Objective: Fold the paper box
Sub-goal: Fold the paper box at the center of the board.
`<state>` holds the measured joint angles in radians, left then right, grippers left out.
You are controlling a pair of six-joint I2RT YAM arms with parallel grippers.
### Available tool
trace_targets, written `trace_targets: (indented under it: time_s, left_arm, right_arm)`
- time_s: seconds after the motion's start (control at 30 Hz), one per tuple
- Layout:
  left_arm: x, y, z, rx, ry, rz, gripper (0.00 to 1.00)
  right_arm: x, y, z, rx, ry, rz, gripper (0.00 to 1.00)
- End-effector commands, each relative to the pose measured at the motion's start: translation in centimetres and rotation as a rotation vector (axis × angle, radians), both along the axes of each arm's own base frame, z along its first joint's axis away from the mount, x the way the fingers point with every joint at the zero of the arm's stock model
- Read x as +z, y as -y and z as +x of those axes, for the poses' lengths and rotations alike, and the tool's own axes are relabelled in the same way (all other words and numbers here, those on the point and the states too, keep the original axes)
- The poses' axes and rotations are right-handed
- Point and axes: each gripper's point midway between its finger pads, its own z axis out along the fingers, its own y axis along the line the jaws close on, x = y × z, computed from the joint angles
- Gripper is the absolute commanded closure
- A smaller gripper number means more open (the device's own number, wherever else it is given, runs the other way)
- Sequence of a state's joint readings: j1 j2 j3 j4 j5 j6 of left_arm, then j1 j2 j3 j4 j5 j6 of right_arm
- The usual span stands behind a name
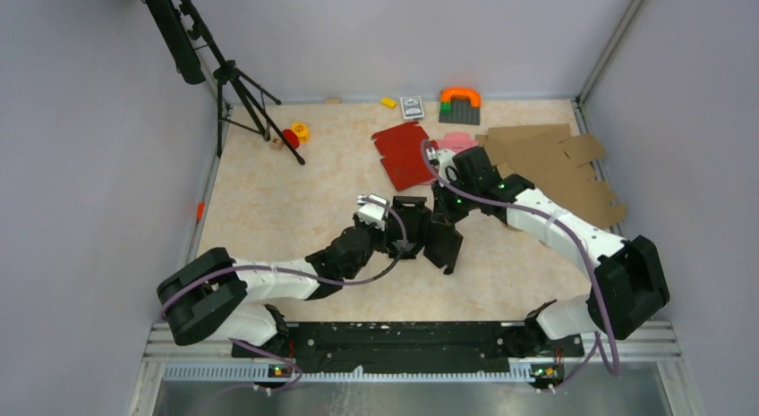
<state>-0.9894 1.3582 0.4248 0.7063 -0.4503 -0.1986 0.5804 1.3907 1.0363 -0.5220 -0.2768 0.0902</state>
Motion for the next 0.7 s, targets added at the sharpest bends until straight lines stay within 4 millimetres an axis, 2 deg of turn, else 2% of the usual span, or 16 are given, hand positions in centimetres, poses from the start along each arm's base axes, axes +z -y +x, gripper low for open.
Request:
trace_targets:
  time_s: [0.0,0.17,0.33,0.4,0.53,0.67]
  left_arm:
    - [1.0,1.1,0.0,0.0,-0.036,-0.069,1.0]
    - [1.2,0.2,0.9,0.125,-0.078,-0.135,1.0]
    - [1.7,0.3,1.3,0.173,-0.082,-0.249,1.0]
    - [1.3,0.3,1.3,0.178,-0.09,-0.255,1.0]
    - [0.6,-0.9,1.5,0.265,-0.122,-0.272,1.0]
    - [-0.9,-1.7,1.4,0.339,-0.192,-0.28,1.0]
  right_arm:
    - [3.1,-1.7,1.2,-0.082,0.092,0.082,1.0]
    - [3.1,-2.5,1.6,-0.216,0.11,0.093,1.0]
    - [3.5,-4.2,1.0,-0.259,0.173,0.126,1.0]
    - [3.4,-4.5,0.5,-0.254,0.197,0.102,1.0]
    - [2.4,-4.6,0.0,-0.252,0.212,0.04,1.0]
    - [1.7,-4.8,-0.4,-0.263,0.226,0.021,1.0]
